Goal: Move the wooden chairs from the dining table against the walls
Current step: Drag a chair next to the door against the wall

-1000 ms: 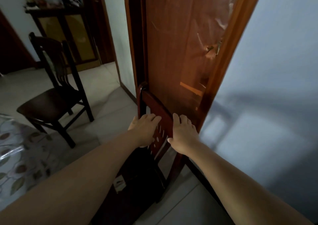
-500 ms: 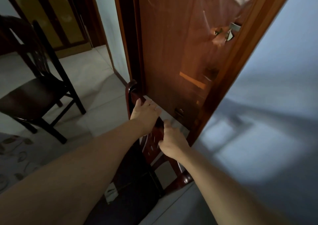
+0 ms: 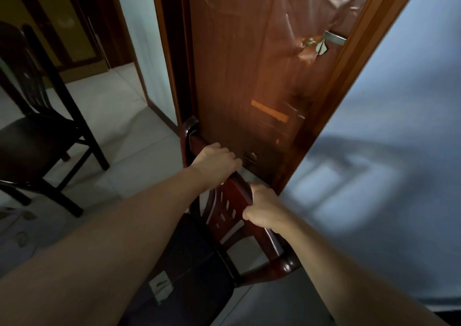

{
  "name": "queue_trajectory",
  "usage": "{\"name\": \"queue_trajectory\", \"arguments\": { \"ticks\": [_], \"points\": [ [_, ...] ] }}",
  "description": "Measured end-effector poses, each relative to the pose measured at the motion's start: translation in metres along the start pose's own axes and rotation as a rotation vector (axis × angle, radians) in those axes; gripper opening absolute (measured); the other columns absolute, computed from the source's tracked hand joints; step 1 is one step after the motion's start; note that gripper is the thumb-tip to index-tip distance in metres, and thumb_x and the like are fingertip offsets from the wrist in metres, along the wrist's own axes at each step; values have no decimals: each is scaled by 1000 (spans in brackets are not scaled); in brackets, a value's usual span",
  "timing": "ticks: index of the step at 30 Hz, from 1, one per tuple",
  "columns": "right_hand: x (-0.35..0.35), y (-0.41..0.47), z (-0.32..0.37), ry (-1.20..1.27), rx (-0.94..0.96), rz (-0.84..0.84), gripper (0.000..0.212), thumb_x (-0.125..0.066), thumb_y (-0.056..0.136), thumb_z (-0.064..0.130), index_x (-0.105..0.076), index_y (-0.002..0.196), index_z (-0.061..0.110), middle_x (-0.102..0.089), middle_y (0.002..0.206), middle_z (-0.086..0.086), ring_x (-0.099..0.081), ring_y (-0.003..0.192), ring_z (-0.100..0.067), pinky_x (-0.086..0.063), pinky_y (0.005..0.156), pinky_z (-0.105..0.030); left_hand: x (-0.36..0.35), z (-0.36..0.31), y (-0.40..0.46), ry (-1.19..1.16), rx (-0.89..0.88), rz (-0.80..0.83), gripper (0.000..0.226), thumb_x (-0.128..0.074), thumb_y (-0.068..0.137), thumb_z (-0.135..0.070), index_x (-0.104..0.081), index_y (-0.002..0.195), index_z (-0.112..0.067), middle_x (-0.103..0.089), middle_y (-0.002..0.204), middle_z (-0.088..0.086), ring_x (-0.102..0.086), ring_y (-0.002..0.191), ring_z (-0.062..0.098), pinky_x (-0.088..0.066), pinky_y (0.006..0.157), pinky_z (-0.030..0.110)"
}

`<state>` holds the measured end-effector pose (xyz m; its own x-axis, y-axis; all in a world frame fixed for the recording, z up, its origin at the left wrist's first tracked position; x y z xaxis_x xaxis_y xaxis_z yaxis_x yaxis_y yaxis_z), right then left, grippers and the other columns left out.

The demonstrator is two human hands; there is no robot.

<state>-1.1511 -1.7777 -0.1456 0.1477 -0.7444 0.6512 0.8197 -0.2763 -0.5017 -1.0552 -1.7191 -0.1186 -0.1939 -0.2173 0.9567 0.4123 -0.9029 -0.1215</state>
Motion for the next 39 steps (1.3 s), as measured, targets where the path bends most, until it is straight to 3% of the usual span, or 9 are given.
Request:
{"name": "queue_trajectory", "arguments": {
  "ticks": [6,10,14,16,20,25,28,34,39],
  "points": [
    [-23,-42,18,16,4,-22,52,-57,82,-1,-48,129,20,-62,107,-7,-66,95,-25,-59,81,-37,22,2,-39,31,-139,-25,19,-50,91,-7,-63,102,-17,-63,101,1,-60,101,23,-44,80,32],
    [-20,-73,18,18,-10,-45,55,-57,83,-1,-46,132,20,-59,98,-3,-65,92,-22,-58,82,-37,42,-10,-52,21,-205,-38,14,-55,89,-9,-64,98,-18,-62,99,1,-61,97,24,-39,65,31],
    [0,-102,12,-10,-18,-94,58,-56,86,-1,-43,138,22,-46,77,9,-54,69,-8,-46,57,-18,63,-26,-53,23,-250,-61,16,-60,88,-13,-65,103,-17,-62,101,1,-61,97,23,-39,64,31],
    [11,-113,5,-22,-29,-103,57,-57,85,-2,-45,136,21,-48,77,8,-53,65,-6,-43,54,-17,71,-37,-47,25,-267,-64,17,-63,86,-17,-65,103,-17,-63,99,1,-62,95,23,-41,64,32],
    [37,-133,-23,-76,-72,-131,57,-59,77,-3,-50,130,17,-55,89,1,-58,75,-14,-44,56,-19,89,-72,-30,39,-317,-88,23,-66,83,-23,-65,106,-18,-65,102,1,-63,95,25,-44,68,31],
    [78,-152,-72,-124,-90,-155,41,-55,74,-4,-59,112,12,-61,93,-7,-62,87,-25,-49,71,-29,113,-125,4,57,-370,-122,22,-67,80,-27,-66,101,-19,-66,100,3,-64,93,27,-38,65,31],
    [104,-157,-105,-154,-79,-141,35,-54,63,8,-57,97,16,-62,94,-8,-64,96,-30,-52,81,-35,126,-159,28,45,-381,-118,24,-66,81,-27,-65,103,-20,-66,101,2,-64,94,28,-37,66,30],
    [155,-153,-184,-209,-68,-168,40,-54,76,-2,-59,114,10,-65,110,-11,-62,102,-28,-50,85,-32,144,-221,84,36,-341,-88,25,-65,82,-24,-65,106,-18,-65,103,4,-64,94,29,-33,64,29],
    [186,-143,-215,-328,-14,-270,23,-57,77,4,-54,93,19,-64,101,-10,-63,94,-30,-49,75,-34,142,-240,124,25,-258,-63,26,-63,84,-22,-64,110,-19,-65,106,3,-64,97,28,-33,65,30]
  ]
}}
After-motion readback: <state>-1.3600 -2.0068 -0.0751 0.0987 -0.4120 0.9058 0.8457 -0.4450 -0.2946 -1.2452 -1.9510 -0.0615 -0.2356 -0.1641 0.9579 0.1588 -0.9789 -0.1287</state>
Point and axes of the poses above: each hand's wrist, its own y-axis towards the middle knuckle, its own x-axis out of the back of the hand, z = x × y, the point moved 6 cm from there along y, towards the middle knuckle
